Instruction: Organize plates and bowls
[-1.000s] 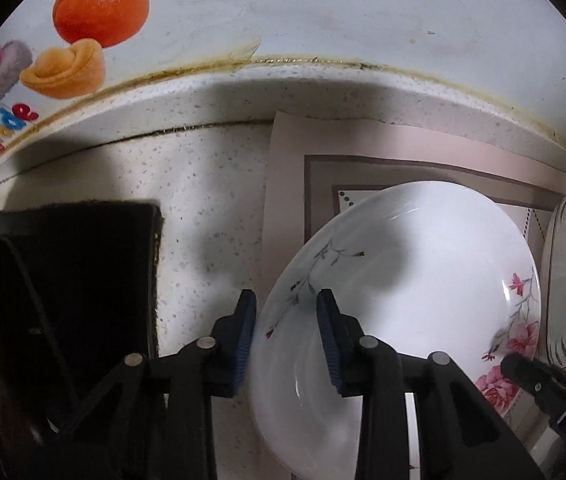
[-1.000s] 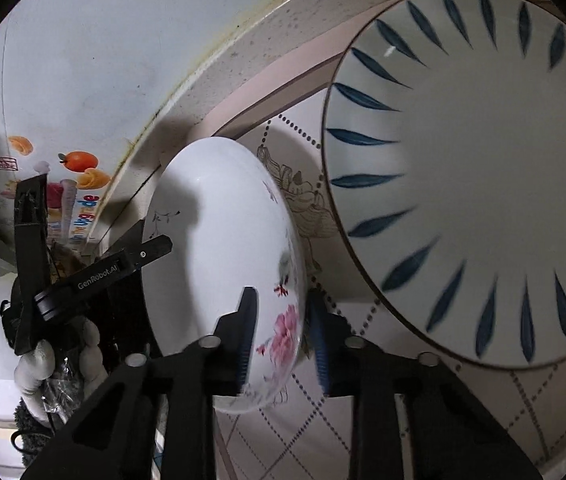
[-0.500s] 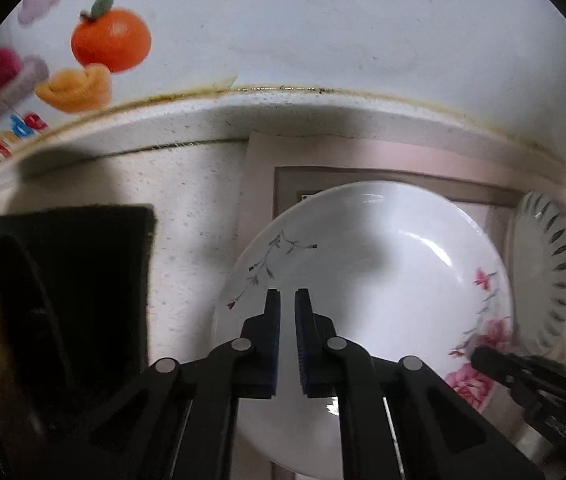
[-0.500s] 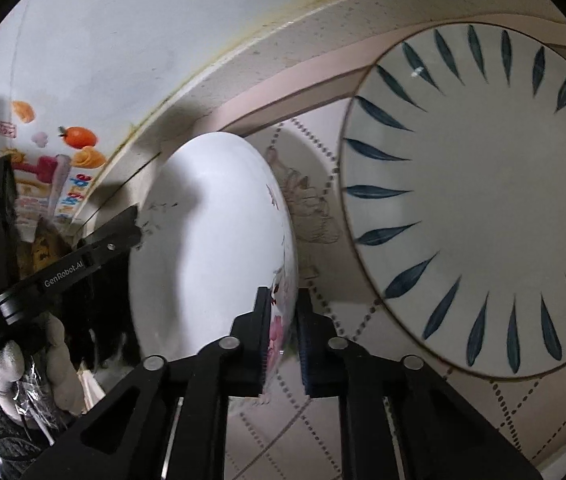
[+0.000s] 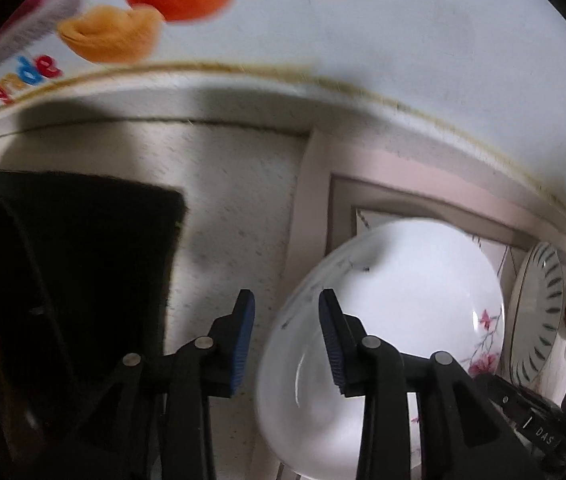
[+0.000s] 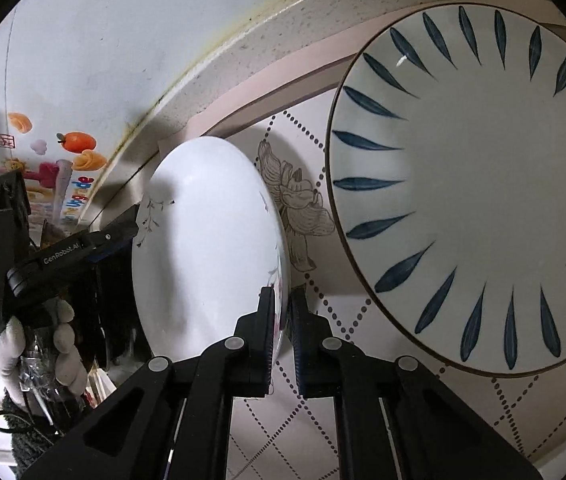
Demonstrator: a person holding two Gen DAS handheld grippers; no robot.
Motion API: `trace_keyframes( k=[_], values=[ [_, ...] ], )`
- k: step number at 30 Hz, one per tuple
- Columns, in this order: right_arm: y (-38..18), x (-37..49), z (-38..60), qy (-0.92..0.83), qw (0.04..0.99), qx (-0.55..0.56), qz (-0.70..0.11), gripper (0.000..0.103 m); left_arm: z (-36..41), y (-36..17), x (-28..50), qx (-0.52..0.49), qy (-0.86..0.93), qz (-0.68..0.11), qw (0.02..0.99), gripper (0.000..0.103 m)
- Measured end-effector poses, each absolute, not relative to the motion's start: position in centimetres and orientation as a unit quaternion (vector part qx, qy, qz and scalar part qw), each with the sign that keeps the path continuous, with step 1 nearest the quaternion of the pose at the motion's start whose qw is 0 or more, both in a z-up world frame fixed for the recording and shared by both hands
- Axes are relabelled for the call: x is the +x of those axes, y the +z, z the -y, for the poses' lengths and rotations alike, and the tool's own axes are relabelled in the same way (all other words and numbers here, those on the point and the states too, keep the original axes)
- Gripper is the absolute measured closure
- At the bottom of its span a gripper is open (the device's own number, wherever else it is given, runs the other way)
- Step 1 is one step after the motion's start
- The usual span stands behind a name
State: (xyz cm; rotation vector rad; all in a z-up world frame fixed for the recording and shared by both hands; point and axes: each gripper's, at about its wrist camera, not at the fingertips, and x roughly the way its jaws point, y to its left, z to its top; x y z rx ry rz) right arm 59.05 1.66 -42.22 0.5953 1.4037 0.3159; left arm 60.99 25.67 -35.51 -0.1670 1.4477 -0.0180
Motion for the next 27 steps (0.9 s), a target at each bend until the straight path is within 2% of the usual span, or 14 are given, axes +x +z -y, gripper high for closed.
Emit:
trace_keyframes(
  k=[4,11,27],
  values=[
    [-42.9,59.5,-1.9,0.147,0.702,0.272,-0.642,0.093,-25.5,-37.0,61.2,-0.080,-0.011,-0.669,0.738,0.075],
    [-42.9,59.3,-2.0,0.140,0.729,0.250,-0.622,0.095,-23.7,-35.6,59.0,-0.042,-0.014,-0.636,0.771,0.086],
    [-40.4,57.6,1.7,0.152,0.734,0.241,-0.616,0.095,-22.0,-32.1,54.0,-0.068,-0.016,-0.617,0.784,0.086]
  ],
)
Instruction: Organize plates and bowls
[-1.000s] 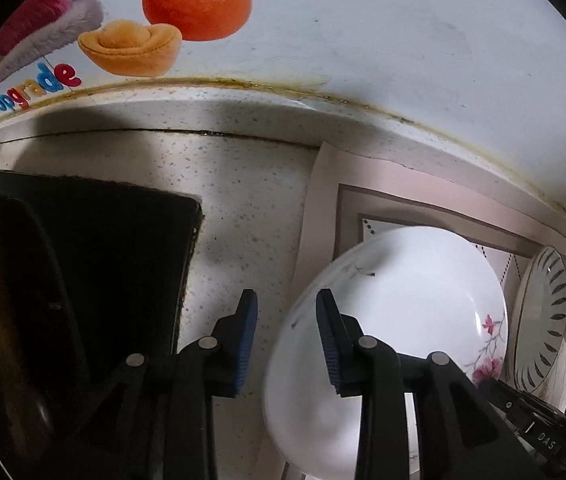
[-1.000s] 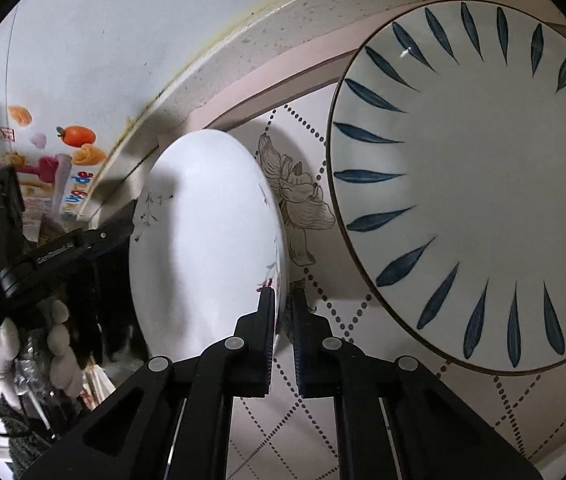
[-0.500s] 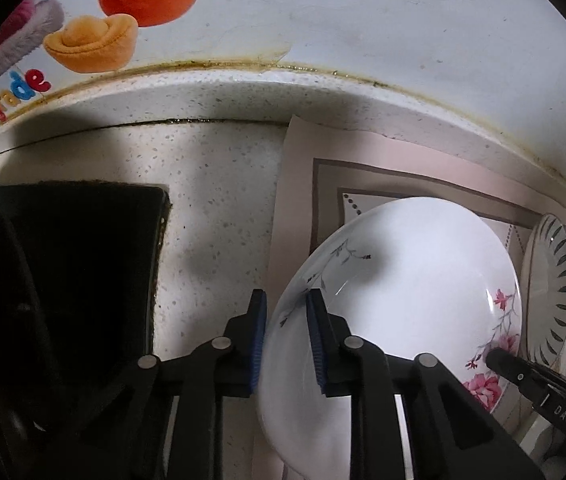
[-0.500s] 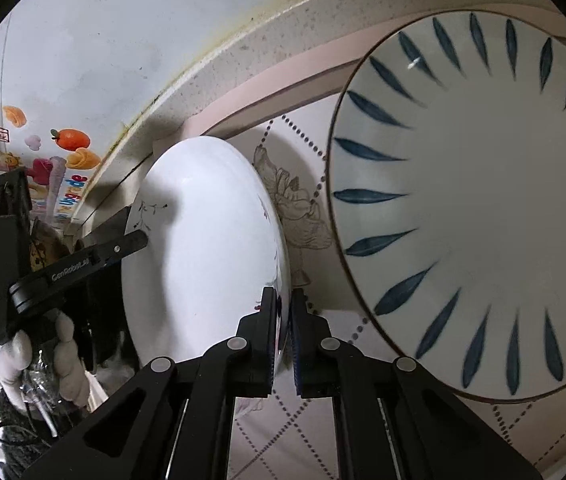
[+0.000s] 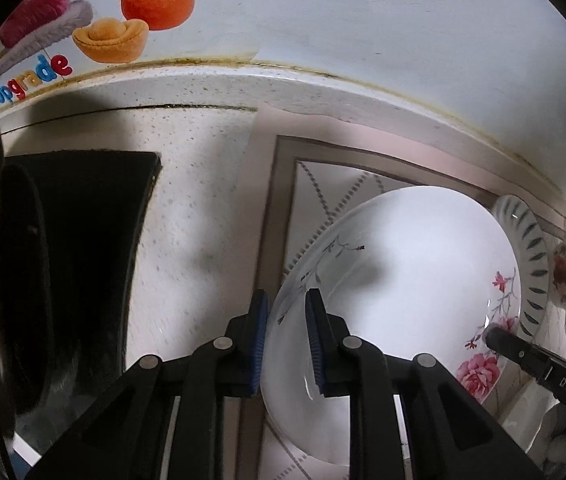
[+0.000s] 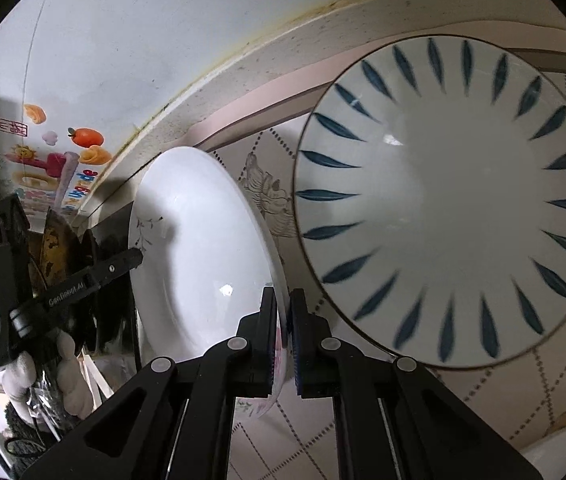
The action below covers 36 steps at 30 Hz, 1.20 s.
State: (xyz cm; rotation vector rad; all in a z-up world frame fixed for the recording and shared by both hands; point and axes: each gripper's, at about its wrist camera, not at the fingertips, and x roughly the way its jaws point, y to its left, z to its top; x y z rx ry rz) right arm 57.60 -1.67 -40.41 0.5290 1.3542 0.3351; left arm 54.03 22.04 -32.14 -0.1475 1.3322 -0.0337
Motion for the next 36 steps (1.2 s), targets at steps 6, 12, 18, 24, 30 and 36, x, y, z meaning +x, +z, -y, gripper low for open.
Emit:
trace_keyframes(
  k=[6,12,18,24,30,36],
  values=[
    [-38.3,55.8,4.8,0.158,0.727,0.258,-0.616,0.095,-20.0,-30.2,51.2,-0.082,-0.037,-0.609,0.788,0.086],
    [-34.7,51.7,9.9,0.149,0.734,0.260,-0.610,0.095,-13.3,-27.6,49.7,-0.070,-0.068,-0.599,0.794,0.086],
    [-32.1,46.5,16.0,0.132,0.737,0.259,-0.610,0.095,-6.6,-25.5,45.6,-0.064,-0.110,-0.591,0.796,0.086],
    [-31.5,41.4,22.9,0.106,0.735,0.260,-0.617,0.095,-1.9,-28.7,42.2,-0.063,-0.131,-0.615,0.775,0.086],
    [-33.8,38.4,27.2,0.089,0.723,0.265,-0.631,0.095,1.6,-31.6,39.9,-0.053,-0.127,-0.641,0.755,0.086],
    [-35.9,37.1,29.3,0.087,0.719,0.260,-0.639,0.095,3.2,-33.4,39.4,-0.040,-0.117,-0.651,0.749,0.086]
  ],
)
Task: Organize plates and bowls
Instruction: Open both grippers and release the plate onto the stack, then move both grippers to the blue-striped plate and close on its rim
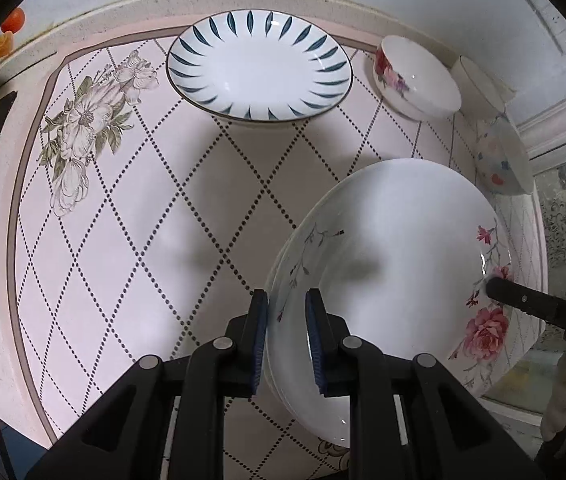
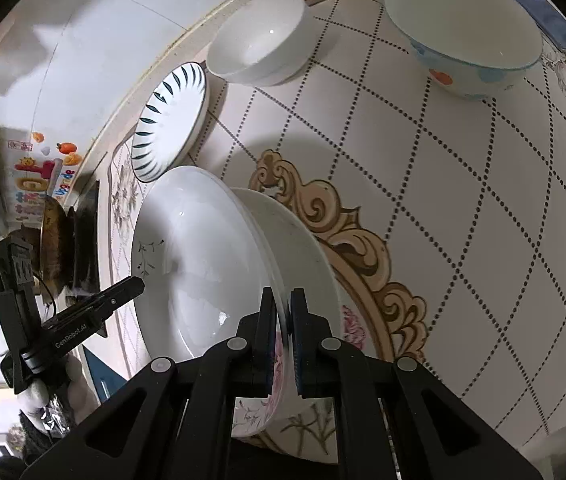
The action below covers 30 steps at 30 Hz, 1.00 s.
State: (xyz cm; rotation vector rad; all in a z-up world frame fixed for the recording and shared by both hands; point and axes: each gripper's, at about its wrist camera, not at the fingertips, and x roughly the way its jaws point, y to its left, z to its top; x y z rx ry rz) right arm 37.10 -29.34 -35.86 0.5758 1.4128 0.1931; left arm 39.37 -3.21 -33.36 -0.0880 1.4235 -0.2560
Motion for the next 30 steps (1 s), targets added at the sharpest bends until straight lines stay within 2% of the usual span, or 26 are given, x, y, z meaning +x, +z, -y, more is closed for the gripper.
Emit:
trace_keyframes(
  k=[23,29,30],
  values=[
    [-38.6,37.7,28.5,0.101,0.700,0.256,-0.659,0.095,4.4,-34.4,37.6,-0.004,-0.090,-0.657,0.749,0.086],
    [-38.8,37.9,27.9,0.101,0.688,0.256,-0.671,0.091,3.9,-34.0,37.5,-0.009,-0.093,-0.661,0.745,0.086],
    [-38.9,37.9,28.0,0.102,0.684,0.261,-0.673,0.086,3.7,-33.8,37.6,-0.010,-0.095,-0.661,0.744,0.086]
  ],
)
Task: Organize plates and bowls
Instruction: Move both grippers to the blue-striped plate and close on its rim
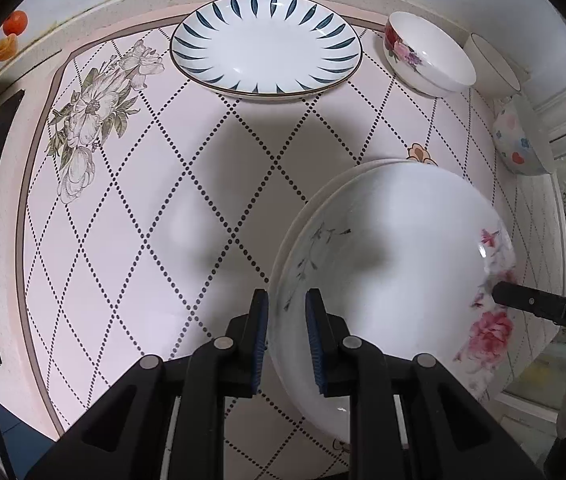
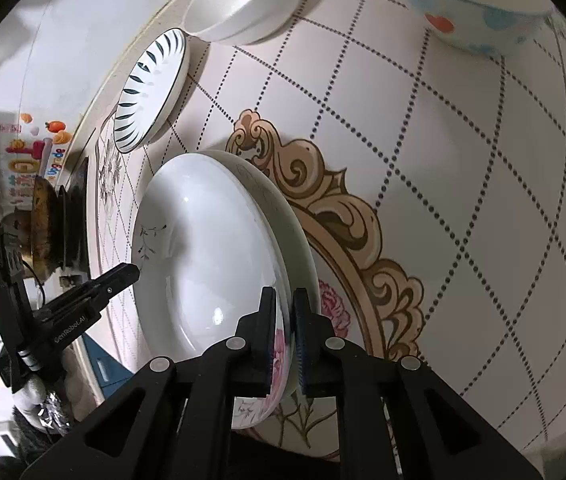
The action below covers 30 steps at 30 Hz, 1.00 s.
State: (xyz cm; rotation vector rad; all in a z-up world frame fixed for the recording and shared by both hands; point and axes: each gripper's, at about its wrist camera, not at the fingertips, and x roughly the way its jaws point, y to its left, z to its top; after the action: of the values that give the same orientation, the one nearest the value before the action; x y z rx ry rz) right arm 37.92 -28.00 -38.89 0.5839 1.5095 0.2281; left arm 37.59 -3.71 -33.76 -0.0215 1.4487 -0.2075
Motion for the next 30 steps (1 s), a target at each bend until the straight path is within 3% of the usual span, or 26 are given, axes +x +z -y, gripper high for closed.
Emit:
trace_keyframes(
  k=[7,8,10,12,14,26,28,30],
  values=[
    [-37.7,37.5,29.8,0.085,0.669,0.299,-0.675,0.077,0.7,-29.2,39.4,-0.029,-0.099,-0.632,0.768,0.085],
    [-36.5,37.7,30.0,0.084,0.677,0.306,-0.664,0.076,0.3,-28.5,40.2,-0.032,-0.101,-0.625,0.773,0.081],
    [-34.7,38.4,29.9,0.079,0.695,0.311,-0.643,0.067,-0.7,-27.6,42.4,-0.042,-0.101,-0.615,0.781,0.072],
    [-33.0,40.1,29.1,0.085,0.713,0.324,-0.616,0.048,-1.7,-27.4,45.9,-0.046,-0.093,-0.606,0.789,0.070],
    [-32.4,42.7,27.4,0.087,0.729,0.334,-0.591,0.042,-2.7,-28.0,48.7,-0.052,-0.090,-0.607,0.788,0.069],
    [-38.5,54.7,18.3,0.053,0.755,0.314,-0.573,0.042,-3.5,-35.6,59.9,-0.061,-0.112,-0.641,0.757,0.069],
    [-39.7,55.6,17.9,0.043,0.754,0.317,-0.574,0.046,-2.8,-36.3,60.5,-0.050,-0.115,-0.641,0.757,0.070],
    [-40.5,56.4,17.8,0.031,0.755,0.314,-0.575,0.063,-2.1,-36.4,60.8,-0.030,-0.112,-0.632,0.766,0.079]
  ],
)
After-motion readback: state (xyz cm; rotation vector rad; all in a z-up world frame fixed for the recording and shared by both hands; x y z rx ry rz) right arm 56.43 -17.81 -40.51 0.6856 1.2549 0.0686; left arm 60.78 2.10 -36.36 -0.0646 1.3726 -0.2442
